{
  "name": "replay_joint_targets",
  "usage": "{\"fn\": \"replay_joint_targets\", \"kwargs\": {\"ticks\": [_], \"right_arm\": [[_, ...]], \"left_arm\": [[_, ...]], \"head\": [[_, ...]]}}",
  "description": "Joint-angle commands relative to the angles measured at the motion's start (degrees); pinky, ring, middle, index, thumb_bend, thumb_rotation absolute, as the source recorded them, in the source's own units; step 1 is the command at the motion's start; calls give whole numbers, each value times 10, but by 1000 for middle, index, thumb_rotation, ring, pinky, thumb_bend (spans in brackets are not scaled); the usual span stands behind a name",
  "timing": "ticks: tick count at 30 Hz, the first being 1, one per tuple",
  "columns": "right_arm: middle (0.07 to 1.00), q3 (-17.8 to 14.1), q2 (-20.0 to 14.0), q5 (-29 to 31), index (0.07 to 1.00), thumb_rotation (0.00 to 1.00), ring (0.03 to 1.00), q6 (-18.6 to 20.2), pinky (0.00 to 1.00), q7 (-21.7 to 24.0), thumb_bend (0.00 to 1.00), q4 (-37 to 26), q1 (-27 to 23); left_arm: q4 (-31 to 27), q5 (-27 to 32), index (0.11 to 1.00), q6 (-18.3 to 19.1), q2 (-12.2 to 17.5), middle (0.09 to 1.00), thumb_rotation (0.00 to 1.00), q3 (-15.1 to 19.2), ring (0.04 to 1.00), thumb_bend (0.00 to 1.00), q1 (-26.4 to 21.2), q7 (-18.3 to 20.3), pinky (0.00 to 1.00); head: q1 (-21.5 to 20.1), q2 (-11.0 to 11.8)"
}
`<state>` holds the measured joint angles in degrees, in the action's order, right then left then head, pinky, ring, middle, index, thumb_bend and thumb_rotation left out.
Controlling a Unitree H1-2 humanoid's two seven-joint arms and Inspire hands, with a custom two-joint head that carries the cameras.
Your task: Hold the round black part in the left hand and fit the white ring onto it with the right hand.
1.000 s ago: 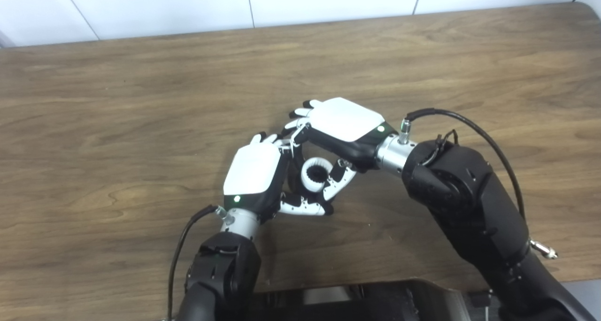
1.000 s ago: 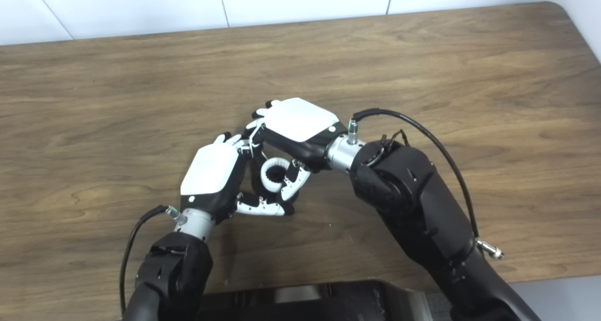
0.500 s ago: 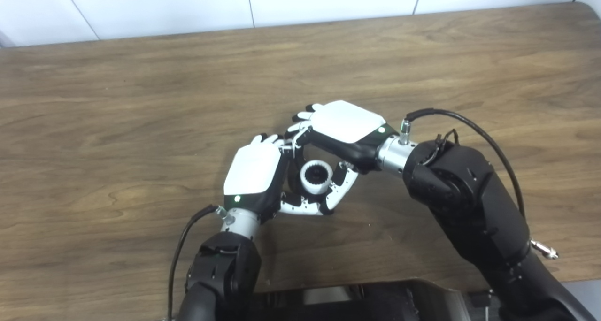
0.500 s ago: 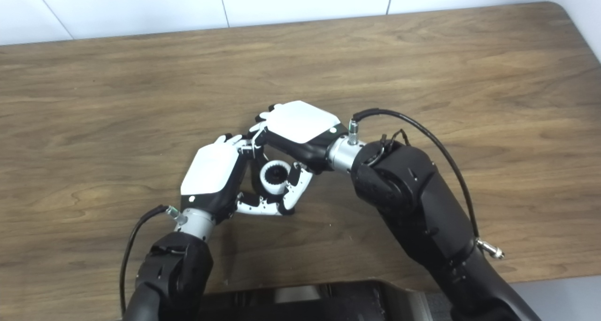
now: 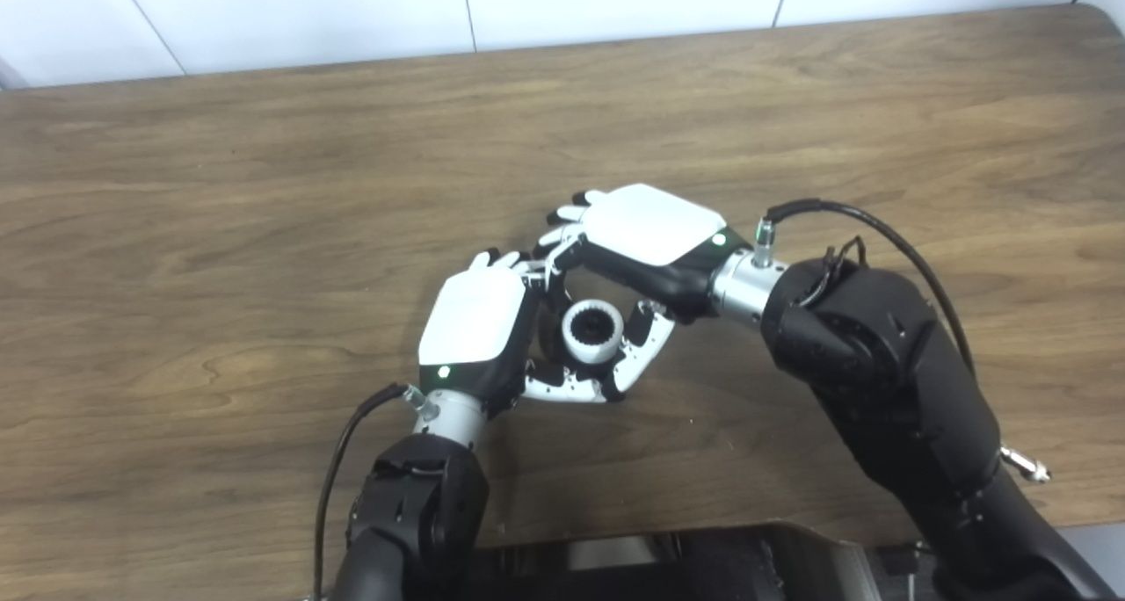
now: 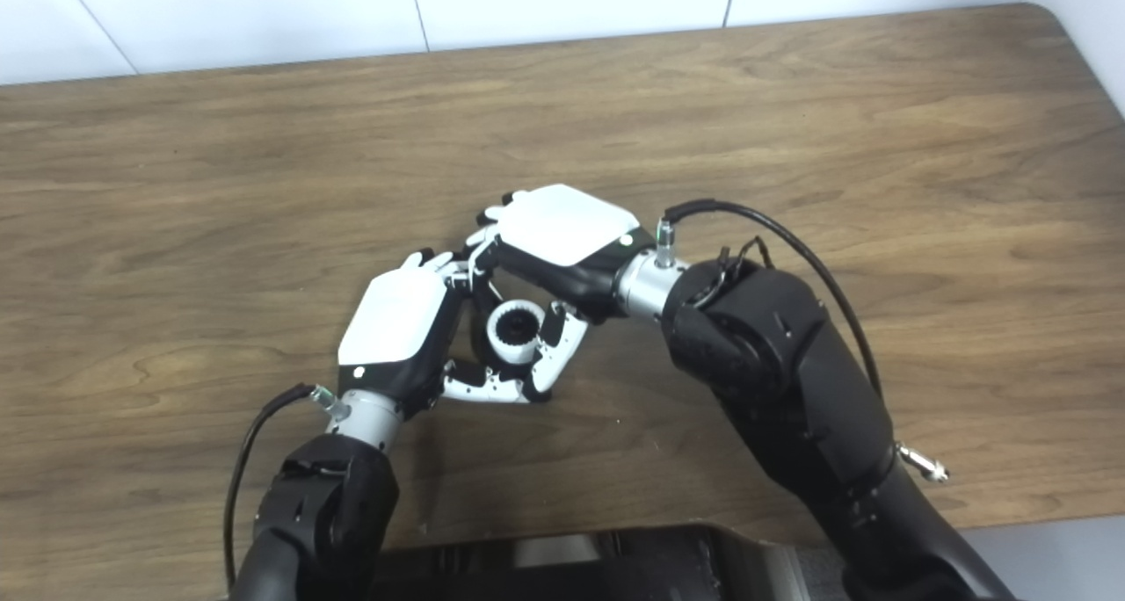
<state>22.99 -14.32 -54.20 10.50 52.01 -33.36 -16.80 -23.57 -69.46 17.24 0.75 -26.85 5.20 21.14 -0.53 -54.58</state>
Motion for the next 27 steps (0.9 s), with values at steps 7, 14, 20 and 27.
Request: {"fn": "replay_joint_targets", "kwargs": {"ticks": [7,14,20,27], "right_arm": [[851,-26,-6,14,592,281,949,1,982,-4,1000,-30,-30],[843,-45,-11,25,589,272,942,8,980,-4,1000,-40,-37],[842,-61,-18,35,594,275,944,6,984,-8,1000,-43,-47],[842,-69,-23,39,609,294,948,10,989,-9,1000,-42,-53]], "left_arm": [[11,1,482,-8,-3,801,50,-7,899,520,-1,3,964],[13,0,484,-5,-4,804,49,-6,902,519,-2,5,974],[14,4,483,-6,-2,805,50,-4,904,520,-1,3,977],[15,7,485,-9,1,802,52,-2,901,520,0,-2,972]], "head": [[0,0],[1,2],[0,4],[0,4]]}}
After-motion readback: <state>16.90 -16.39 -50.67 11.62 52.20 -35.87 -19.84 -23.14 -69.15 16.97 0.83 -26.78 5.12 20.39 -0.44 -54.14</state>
